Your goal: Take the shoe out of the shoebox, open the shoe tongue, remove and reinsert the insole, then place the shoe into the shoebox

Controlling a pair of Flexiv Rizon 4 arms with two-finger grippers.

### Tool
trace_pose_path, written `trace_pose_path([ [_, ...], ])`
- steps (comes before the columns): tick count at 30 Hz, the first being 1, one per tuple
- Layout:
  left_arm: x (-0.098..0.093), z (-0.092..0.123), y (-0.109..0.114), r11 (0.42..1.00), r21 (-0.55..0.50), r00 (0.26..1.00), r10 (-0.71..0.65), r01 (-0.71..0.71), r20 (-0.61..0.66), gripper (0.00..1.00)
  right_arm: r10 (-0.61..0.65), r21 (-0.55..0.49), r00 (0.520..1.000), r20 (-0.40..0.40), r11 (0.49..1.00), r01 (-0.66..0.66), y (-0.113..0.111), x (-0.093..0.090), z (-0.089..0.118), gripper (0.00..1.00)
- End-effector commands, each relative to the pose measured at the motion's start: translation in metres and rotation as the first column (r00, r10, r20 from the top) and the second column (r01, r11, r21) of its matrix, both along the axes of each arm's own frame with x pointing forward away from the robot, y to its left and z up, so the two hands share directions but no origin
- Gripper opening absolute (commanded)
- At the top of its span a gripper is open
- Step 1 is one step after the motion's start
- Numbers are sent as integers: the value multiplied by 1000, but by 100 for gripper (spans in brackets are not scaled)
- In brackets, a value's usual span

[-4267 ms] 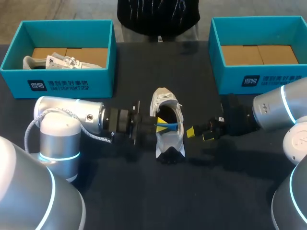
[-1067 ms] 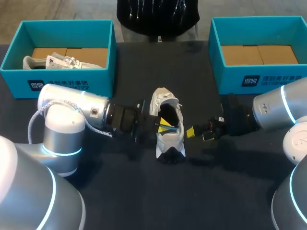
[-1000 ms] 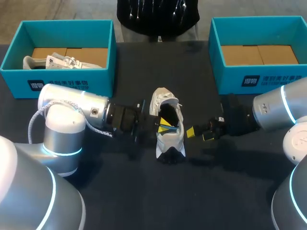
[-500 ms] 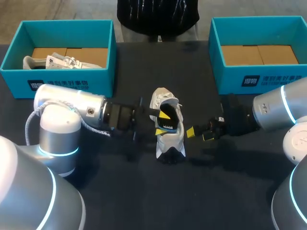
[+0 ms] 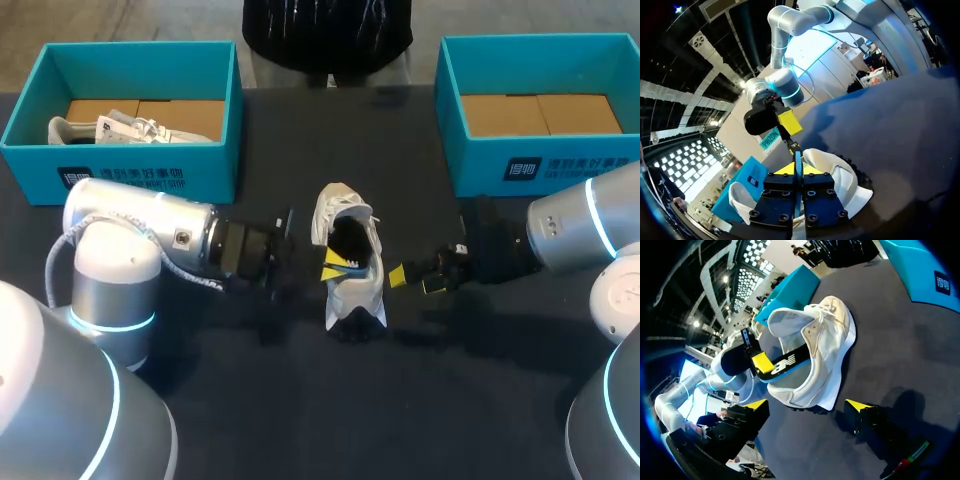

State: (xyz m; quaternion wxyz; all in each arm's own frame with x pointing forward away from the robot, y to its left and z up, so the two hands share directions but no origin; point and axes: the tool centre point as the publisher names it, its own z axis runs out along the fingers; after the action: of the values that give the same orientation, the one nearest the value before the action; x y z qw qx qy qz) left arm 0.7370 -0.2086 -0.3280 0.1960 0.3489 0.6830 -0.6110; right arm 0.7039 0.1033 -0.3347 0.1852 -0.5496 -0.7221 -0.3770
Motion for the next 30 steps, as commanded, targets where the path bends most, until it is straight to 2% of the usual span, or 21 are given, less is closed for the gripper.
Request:
trace_pose_path([
  [1,3,-5,-5,1000,15,1000,5,-5,-7,0,-1,0,1000,2,1000,1,1,0,-1,100],
  [10,15,-17,-12,999,51,1000,15,-14,-19,0,-1,0,1000,2,1000,1,1,0,-1,100],
  [16,11,-18,-11,998,59,1000,16,-14,-26,0,-1,0,1000,2,1000,1,1,0,-1,100],
  [17,10,-16,-11,998,54,1000,17,-15,-24,24,-1,0,1000,2,1000,1,1,0,-1,100],
  [20,10,-8,-7,999,37,1000,24,-24,-13,57,-1,0,1000,2,1000,1,1,0,-1,100],
  [30,13,9,1,999,15,999,36,-36,14,47,-1,0,1000,2,1000,1,1,0,-1,100],
])
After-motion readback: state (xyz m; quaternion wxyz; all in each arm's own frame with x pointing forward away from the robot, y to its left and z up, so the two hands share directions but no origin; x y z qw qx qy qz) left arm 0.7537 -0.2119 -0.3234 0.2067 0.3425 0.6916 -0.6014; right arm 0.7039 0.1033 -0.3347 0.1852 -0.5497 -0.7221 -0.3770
